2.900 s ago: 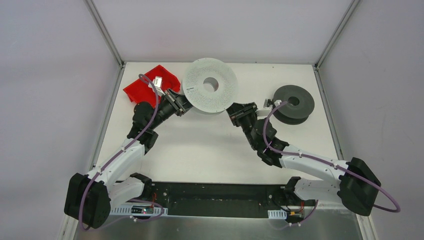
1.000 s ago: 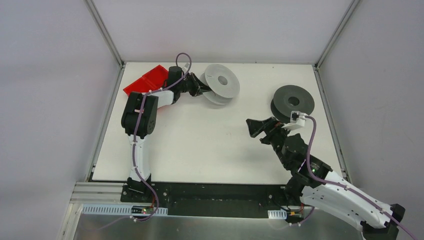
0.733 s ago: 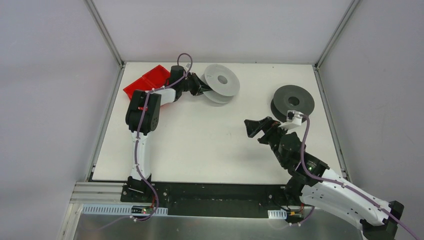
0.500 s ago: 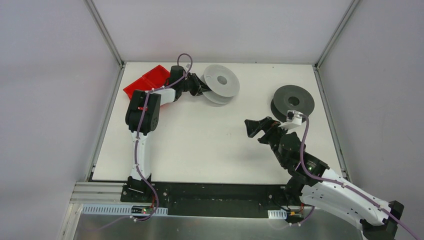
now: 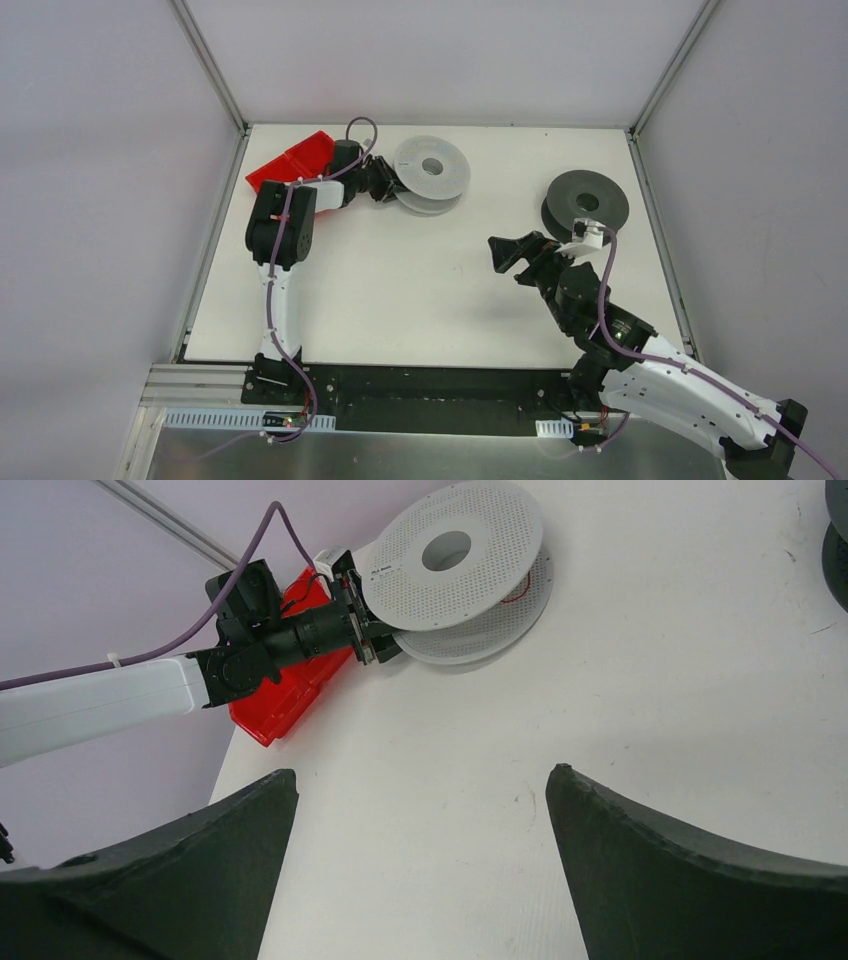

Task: Wrap the cables
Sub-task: Place the cable reel at the center of the board.

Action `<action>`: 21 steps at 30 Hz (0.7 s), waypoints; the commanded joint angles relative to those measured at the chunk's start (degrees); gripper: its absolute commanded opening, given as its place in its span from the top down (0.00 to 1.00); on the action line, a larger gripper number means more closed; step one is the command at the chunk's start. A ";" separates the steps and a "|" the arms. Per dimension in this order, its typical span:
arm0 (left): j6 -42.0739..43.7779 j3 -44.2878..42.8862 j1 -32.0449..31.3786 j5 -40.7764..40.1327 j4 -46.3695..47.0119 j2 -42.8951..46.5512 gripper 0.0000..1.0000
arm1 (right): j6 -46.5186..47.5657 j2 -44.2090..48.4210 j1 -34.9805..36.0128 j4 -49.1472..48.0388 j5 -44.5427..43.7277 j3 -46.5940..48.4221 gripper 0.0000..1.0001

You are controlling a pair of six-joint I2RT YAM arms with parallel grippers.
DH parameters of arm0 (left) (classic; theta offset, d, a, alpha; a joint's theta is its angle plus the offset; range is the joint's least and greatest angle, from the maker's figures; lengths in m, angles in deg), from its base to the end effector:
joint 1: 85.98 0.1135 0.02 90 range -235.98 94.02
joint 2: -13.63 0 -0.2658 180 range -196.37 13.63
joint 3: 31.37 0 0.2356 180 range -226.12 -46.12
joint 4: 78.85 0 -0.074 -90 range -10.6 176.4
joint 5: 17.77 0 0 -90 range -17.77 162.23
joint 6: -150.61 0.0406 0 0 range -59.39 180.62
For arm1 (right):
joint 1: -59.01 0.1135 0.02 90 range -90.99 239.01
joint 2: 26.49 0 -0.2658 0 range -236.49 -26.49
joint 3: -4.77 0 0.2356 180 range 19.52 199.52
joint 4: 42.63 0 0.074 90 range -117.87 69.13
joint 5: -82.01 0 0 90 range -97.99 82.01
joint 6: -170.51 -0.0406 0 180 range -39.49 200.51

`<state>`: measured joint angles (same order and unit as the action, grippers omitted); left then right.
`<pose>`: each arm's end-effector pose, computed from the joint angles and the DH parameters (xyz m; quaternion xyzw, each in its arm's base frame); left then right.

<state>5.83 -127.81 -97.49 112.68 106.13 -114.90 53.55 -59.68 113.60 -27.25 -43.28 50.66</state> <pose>0.4637 -0.1213 0.1485 -0.1275 0.8106 -0.5146 0.2486 0.0970 0.0960 0.3058 0.0386 0.7194 0.2636 0.6414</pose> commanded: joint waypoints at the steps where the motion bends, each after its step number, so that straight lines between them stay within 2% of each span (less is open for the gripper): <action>1: 2.72 2.15 0.60 -2.93 -2.45 5.57 0.76 | -0.40 -0.06 -0.07 -2.41 -0.28 2.23 0.01; 6: 3.60 4.52 0.61 -5.70 -3.47 8.32 0.70 | -2.61 0.60 -0.03 -1.30 -1.41 1.73 0.01; 21: 3.43 11.60 0.09 -8.94 -4.55 17.21 0.68 | -7.10 0.29 -0.09 3.61 -1.30 3.20 0.01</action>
<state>8.19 -118.22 -97.51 105.84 101.41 -103.86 48.35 -59.48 113.60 -24.60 -43.96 51.14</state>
